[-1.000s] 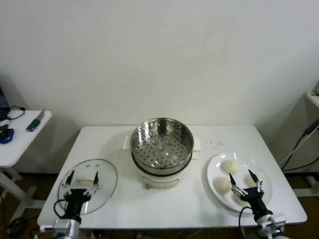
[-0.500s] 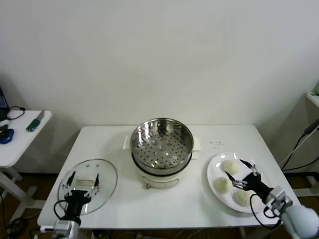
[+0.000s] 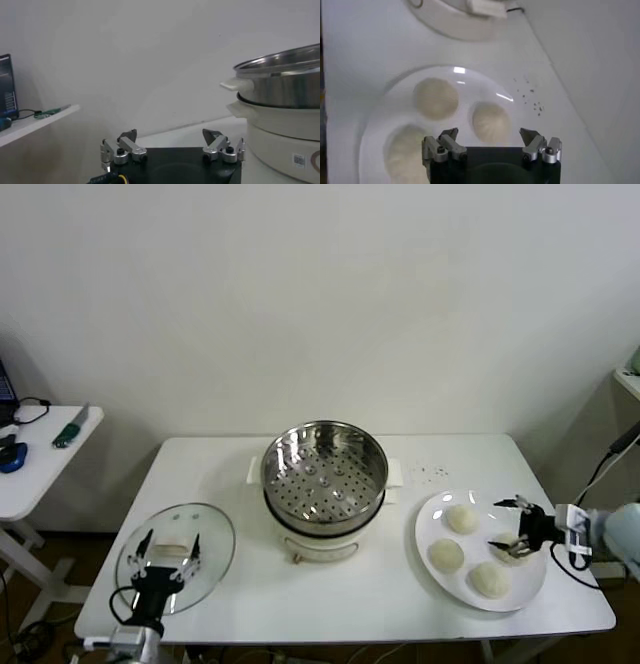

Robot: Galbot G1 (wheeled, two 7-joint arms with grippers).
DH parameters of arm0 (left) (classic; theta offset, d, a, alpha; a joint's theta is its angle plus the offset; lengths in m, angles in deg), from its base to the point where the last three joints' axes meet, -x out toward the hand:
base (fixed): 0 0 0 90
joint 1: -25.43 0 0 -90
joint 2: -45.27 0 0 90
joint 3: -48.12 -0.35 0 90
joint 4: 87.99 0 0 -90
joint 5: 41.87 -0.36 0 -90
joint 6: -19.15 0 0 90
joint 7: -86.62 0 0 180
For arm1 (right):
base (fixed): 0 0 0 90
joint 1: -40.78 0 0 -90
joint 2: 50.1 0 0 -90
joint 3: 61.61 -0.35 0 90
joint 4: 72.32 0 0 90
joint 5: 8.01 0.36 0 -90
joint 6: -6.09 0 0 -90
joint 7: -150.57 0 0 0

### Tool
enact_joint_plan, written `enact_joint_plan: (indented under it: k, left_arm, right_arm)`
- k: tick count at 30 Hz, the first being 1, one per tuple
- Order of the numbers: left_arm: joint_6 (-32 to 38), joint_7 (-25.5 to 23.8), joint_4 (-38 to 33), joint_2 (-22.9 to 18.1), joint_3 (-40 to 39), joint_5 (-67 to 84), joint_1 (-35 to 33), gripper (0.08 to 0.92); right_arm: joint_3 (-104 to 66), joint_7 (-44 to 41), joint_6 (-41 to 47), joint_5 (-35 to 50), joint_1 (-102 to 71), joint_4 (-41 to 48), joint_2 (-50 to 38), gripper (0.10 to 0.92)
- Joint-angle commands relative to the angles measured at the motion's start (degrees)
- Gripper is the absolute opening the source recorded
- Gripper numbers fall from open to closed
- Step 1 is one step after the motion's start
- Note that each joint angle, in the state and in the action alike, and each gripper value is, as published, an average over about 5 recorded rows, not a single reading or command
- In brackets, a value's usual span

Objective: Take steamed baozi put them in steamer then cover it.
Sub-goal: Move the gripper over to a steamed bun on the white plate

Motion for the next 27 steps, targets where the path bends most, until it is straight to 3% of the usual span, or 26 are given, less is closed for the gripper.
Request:
enact_joint_plan:
  k: [1, 11, 27]
  left_arm:
    - [-0.1, 0.0, 0.3, 0.1, 0.0, 0.0, 0.2, 0.823]
    - [-0.6, 0.3, 1.0, 0.5, 0.5, 0.3, 0.7, 0.823]
    - [-0.7, 0.6, 2.7, 0.7, 1.7, 0.9, 1.2, 0.823]
  right_arm:
    - [33.4, -9.9, 1.2, -4.2, 33.3, 8.3, -6.0, 0.823]
    - [61.1, -12.5, 0.6, -3.8, 55.8, 21.7, 5.6, 0.823]
    - [63.3, -11.7, -1.9, -8.1, 54.7, 38.1, 21.8, 0.823]
